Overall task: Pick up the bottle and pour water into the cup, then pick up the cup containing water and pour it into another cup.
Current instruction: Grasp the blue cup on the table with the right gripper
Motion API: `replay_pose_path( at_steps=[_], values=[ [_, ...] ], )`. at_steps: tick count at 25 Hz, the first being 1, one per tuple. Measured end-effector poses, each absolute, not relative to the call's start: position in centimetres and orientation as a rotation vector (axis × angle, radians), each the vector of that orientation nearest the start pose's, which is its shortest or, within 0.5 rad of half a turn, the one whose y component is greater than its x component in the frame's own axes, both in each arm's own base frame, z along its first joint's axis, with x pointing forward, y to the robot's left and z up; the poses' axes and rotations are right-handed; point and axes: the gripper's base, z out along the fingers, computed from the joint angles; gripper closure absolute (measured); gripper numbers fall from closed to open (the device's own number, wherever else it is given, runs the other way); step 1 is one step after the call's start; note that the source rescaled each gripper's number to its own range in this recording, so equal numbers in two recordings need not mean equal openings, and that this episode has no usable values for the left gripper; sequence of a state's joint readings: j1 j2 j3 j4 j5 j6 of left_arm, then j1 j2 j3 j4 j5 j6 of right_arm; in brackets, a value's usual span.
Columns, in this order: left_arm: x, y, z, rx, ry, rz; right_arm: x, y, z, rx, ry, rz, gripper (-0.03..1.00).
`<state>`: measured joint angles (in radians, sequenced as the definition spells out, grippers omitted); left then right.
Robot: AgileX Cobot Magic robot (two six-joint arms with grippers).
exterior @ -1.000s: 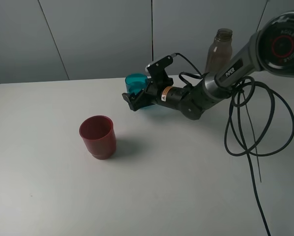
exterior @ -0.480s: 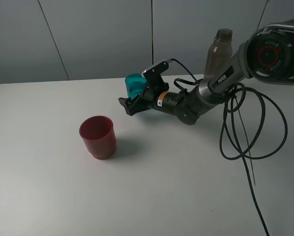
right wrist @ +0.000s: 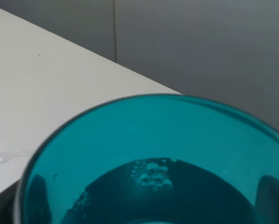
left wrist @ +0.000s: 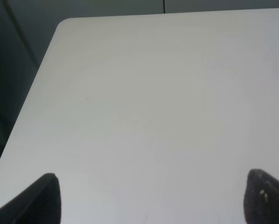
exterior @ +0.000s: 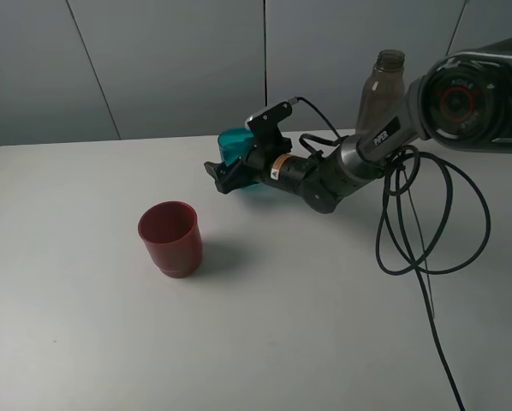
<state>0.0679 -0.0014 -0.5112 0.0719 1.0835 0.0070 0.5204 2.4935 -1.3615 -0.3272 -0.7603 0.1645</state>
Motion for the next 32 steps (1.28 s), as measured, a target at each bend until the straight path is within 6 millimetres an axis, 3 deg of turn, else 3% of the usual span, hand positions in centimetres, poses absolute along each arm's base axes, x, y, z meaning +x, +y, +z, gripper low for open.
replay_pose_path(
  at_steps=[5, 28, 30, 31, 32],
  values=[
    [-0.79, 0.53, 27.87, -0.067, 2.054, 0.133, 40.63, 25.63, 2.22, -0.707, 1.770, 0.516, -0.03],
    [-0.79, 0.53, 27.87, -0.067, 2.054, 0.133, 40.92, 25.61, 2.46, -0.682, 1.762, 0.507, -0.02],
    [-0.79, 0.53, 27.87, -0.067, 2.054, 0.133, 40.88, 25.67, 2.46, -0.683, 1.762, 0.509, 0.25],
    [-0.79, 0.53, 27.87, -0.067, 2.054, 0.133, 40.89, 25.66, 2.46, -0.681, 1.763, 0.508, 0.57],
    [-0.79, 0.53, 27.87, -0.067, 2.054, 0.133, 40.91, 25.64, 2.47, -0.672, 1.766, 0.510, 0.96]
  ],
)
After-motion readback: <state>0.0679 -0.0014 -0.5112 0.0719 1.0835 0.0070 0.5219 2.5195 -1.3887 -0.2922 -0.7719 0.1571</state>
